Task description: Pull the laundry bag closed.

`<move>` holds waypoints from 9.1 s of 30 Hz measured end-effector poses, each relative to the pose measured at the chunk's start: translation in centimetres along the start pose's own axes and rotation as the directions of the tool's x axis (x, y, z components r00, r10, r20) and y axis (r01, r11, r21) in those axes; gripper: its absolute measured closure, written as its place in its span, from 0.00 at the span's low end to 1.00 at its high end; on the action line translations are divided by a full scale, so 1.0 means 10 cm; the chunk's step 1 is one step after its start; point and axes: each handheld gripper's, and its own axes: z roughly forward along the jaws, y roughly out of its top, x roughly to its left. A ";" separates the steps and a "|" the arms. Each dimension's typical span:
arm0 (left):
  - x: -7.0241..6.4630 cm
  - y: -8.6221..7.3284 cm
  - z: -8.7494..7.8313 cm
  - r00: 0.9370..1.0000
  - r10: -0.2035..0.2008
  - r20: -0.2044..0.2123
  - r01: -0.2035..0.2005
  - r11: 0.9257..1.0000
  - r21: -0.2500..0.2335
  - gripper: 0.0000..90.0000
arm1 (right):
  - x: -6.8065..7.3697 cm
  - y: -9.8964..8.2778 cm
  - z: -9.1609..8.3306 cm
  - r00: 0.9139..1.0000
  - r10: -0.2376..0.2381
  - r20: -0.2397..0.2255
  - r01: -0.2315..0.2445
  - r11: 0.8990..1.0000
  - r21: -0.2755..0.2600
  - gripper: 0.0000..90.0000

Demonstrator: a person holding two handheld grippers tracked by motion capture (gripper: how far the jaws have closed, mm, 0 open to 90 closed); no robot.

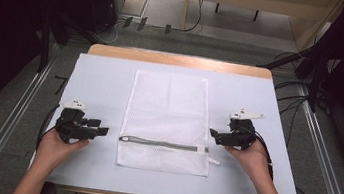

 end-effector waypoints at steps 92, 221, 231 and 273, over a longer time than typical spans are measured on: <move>0.03 0.15 0.16 0.999 -0.027 0.035 0.026 0.999 0.022 0.37 | 1.01 0.32 0.09 0.963 -0.153 -0.223 0.173 0.982 0.072 0.46; -0.26 0.05 0.34 0.982 0.087 0.167 -0.112 0.983 0.145 0.56 | 2.28 0.95 0.83 0.834 -0.253 -0.491 0.284 0.959 -0.012 0.98; -0.23 0.06 0.38 0.981 0.100 0.167 -0.127 0.979 0.161 0.70 | 2.25 0.94 0.80 0.800 -0.266 -0.538 0.306 0.952 -0.016 0.98; -0.20 0.10 0.37 0.979 0.054 0.197 -0.096 0.973 0.210 0.99 | 2.12 0.83 0.94 0.807 -0.225 -0.546 0.298 0.953 0.048 0.99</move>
